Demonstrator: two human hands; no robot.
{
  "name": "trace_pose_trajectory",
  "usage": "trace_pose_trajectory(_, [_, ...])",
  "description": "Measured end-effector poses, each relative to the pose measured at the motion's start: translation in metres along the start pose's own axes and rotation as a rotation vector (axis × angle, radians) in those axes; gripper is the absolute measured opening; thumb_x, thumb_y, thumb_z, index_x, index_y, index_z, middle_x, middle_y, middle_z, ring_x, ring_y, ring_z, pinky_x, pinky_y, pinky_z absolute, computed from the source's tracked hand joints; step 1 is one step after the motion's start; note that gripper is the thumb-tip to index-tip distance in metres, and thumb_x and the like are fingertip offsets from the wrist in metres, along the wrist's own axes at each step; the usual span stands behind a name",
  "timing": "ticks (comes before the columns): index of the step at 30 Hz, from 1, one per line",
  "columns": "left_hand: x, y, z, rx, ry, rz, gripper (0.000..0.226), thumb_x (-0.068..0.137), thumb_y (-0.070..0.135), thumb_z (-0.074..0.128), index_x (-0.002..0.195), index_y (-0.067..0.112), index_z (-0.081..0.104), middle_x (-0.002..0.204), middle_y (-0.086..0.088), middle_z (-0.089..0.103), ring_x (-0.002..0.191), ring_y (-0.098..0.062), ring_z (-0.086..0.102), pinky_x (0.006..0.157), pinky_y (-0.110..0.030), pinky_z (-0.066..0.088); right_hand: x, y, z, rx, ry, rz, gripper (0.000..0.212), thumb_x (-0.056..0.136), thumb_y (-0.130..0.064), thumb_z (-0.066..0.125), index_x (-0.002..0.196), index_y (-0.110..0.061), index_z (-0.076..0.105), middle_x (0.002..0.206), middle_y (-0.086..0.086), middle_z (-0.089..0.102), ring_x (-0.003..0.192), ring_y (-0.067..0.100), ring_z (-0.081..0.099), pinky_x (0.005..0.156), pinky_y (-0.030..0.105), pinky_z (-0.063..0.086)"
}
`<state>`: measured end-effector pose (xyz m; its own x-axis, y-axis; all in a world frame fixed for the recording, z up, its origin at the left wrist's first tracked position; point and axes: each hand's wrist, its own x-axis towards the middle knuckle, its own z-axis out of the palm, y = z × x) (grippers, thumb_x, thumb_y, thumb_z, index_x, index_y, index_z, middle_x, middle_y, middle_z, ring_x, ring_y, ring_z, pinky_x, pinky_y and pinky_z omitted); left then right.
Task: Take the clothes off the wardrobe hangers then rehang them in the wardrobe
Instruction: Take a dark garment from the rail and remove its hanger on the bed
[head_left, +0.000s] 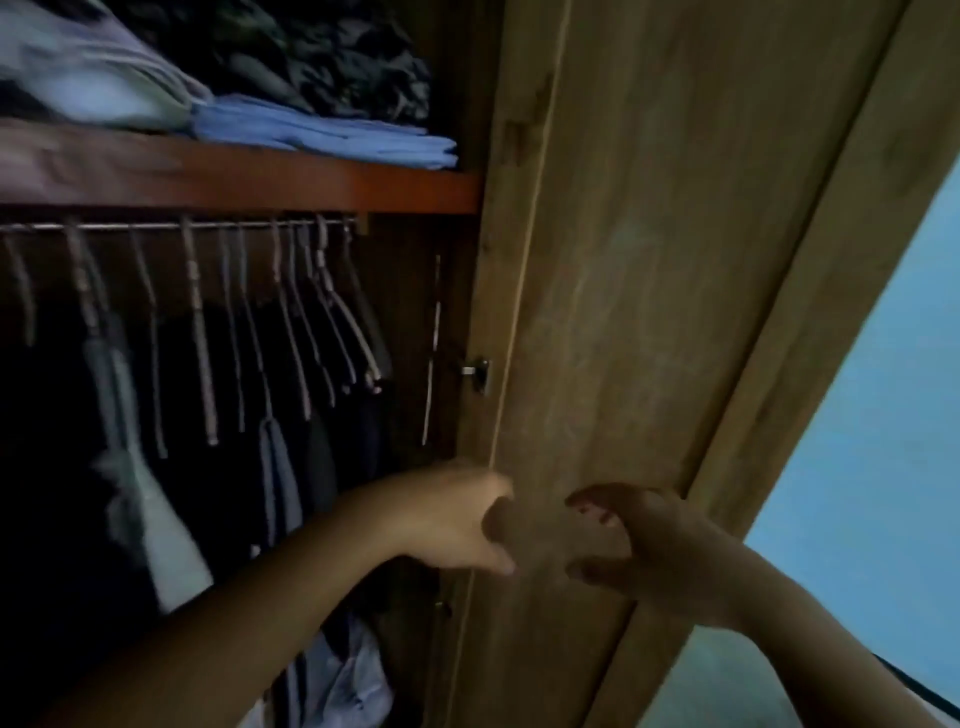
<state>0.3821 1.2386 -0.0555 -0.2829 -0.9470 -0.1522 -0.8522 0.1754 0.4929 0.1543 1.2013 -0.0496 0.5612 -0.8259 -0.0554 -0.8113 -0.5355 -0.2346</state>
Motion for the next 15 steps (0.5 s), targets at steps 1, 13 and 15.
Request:
trace_pose_trajectory(1, [-0.014, -0.008, -0.004, 0.002, 0.030, -0.044, 0.049, 0.083, 0.049, 0.072, 0.127, 0.036, 0.055, 0.093, 0.028, 0.050, 0.085, 0.008, 0.051, 0.064, -0.012, 0.041, 0.010, -0.008, 0.004, -0.014, 0.001, -0.053, 0.063, 0.081, -0.058, 0.069, 0.136, -0.049, 0.041, 0.133, -0.024, 0.050, 0.112, -0.004, 0.045, 0.092, 0.017, 0.040])
trace_pose_trajectory(13, [-0.162, -0.090, -0.042, 0.113, 0.247, -0.543, 0.088, 0.080, 0.059, 0.070, 0.152, 0.026, 0.031, 0.142, 0.002, 0.045, 0.121, -0.013, 0.050, 0.097, -0.028, 0.047, 0.094, -0.117, 0.033, 0.121, -0.087, -0.457, 0.065, 0.075, -0.063, 0.071, 0.133, -0.042, 0.051, 0.119, -0.027, 0.055, 0.108, -0.005, 0.055, 0.085, 0.015, 0.048])
trace_pose_trajectory(15, [-0.181, -0.102, -0.049, 0.132, 0.262, -0.620, 0.081, 0.081, 0.057, 0.071, 0.147, 0.024, 0.038, 0.141, 0.001, 0.048, 0.118, -0.014, 0.052, 0.094, -0.029, 0.049, 0.105, -0.145, 0.032, 0.126, -0.106, -0.525, 0.060, 0.080, -0.060, 0.070, 0.133, -0.040, 0.052, 0.116, -0.027, 0.055, 0.104, -0.005, 0.056, 0.081, 0.014, 0.048])
